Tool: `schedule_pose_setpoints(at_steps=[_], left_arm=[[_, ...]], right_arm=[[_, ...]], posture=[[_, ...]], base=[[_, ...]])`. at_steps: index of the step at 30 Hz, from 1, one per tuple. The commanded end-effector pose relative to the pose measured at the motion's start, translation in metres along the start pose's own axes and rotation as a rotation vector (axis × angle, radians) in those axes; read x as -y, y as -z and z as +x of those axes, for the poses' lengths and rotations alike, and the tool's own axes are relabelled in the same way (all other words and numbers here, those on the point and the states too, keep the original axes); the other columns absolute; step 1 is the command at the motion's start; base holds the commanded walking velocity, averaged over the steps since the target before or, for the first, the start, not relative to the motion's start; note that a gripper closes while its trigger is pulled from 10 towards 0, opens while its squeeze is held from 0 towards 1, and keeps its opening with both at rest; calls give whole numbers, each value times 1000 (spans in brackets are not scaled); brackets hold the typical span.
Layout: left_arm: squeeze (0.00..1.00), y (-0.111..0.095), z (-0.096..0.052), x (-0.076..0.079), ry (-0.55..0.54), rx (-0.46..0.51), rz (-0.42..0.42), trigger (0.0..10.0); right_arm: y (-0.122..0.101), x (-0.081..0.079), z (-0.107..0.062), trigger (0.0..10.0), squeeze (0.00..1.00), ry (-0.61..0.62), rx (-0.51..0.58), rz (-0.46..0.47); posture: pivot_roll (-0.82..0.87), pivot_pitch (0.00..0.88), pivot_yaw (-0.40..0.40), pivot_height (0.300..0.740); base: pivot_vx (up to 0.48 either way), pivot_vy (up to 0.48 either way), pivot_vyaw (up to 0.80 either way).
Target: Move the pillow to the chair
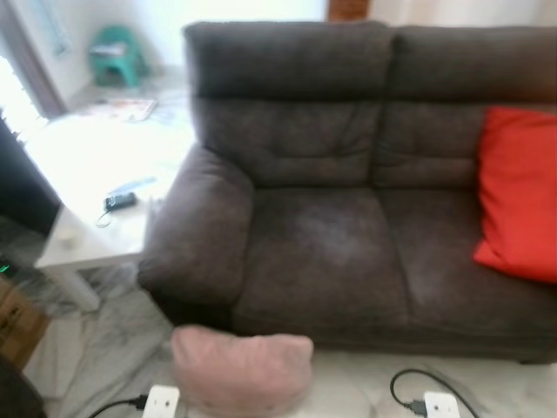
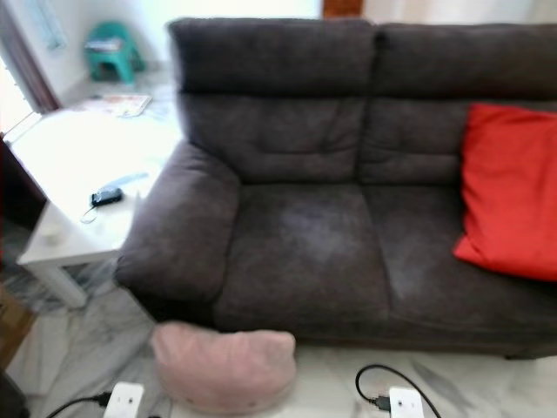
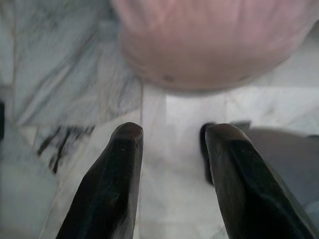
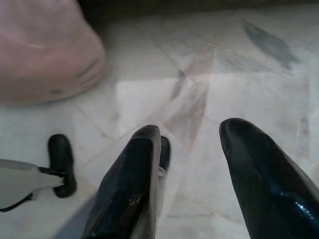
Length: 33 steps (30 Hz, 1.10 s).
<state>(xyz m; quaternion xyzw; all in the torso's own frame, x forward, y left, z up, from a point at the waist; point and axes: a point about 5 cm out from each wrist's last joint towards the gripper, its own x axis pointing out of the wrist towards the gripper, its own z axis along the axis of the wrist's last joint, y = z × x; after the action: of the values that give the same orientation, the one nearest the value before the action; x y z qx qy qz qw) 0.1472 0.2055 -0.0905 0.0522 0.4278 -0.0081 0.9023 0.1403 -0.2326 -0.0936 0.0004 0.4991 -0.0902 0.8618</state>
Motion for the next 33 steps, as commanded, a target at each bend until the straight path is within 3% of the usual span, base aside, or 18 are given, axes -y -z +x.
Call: schedule_pose_setpoints(at_steps=[1,24,33], left_arm=[[0,0,0,-2,-6,-9,0,10000],[0,0,0,-2,-4,-9,2,10000],[0,-1,0,0,0,1,5,10000]], right_arm=[[1,3,0,10000,0,7,-2,14],[0,1,0,10000,0,4,-4,17],[-2,1,0,10000,0,0,4,15]], posture=[[62,5,-3,740],[64,6,-1,740],[64,6,-1,740]], base=[[0,334,0],[0,331,0],[0,0,0]])
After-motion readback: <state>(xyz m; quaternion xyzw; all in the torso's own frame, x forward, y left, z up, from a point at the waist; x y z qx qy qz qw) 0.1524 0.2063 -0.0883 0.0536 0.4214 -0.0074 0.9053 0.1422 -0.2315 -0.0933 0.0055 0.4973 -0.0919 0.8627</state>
